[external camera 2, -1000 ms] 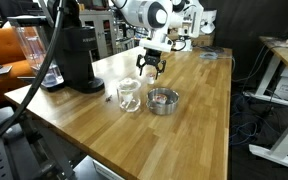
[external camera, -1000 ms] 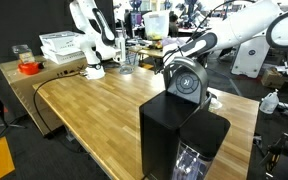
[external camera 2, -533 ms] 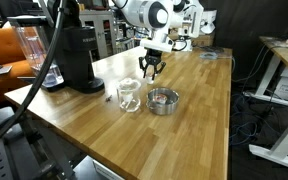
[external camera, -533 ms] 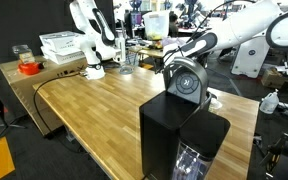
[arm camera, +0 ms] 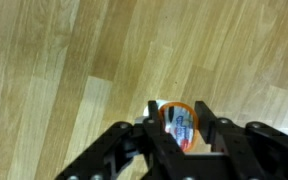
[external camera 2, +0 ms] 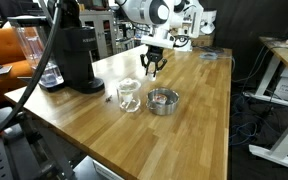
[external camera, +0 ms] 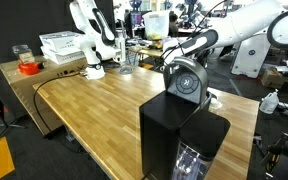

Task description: Pick the lid on the table, put it on the jar, then put one cup in the pot and another cup inside the coffee maker

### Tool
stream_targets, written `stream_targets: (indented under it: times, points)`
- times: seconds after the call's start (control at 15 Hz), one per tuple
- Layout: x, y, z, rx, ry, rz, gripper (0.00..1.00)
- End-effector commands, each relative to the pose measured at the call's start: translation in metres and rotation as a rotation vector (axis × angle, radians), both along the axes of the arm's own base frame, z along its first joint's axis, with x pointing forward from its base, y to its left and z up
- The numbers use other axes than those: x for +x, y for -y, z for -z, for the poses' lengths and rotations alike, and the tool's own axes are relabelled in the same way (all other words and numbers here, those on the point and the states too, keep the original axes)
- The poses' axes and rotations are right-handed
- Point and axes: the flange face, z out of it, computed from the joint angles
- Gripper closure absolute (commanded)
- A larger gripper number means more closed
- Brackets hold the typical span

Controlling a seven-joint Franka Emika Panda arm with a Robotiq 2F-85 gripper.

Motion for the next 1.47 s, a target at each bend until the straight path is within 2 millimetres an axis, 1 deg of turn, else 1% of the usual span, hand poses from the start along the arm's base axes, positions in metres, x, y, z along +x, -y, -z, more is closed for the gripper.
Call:
stream_targets:
  times: [0.0, 0.27, 0.53, 0.8, 1.07, 1.27, 1.4]
  points:
    - [0.0, 0.006, -0.024, -0.015, 0.031, 0.02, 0.85]
    - [0.0, 0.003, -0.052, -0.041, 0.063, 0.051, 0.85]
    - [-0.002, -0.016, -0.082, -0.075, 0.091, 0.056, 0.85]
    - [-0.007, -0.038, -0.121, -0.111, 0.136, 0.038, 0.85]
    - [-0.016, -0.046, -0.157, -0.145, 0.188, 0.031, 0.85]
    - [-0.026, -0.05, -0.173, -0.132, 0.214, 0.019, 0.85]
    - [-0.035, -0.054, -0.179, -0.109, 0.225, 0.003, 0.85]
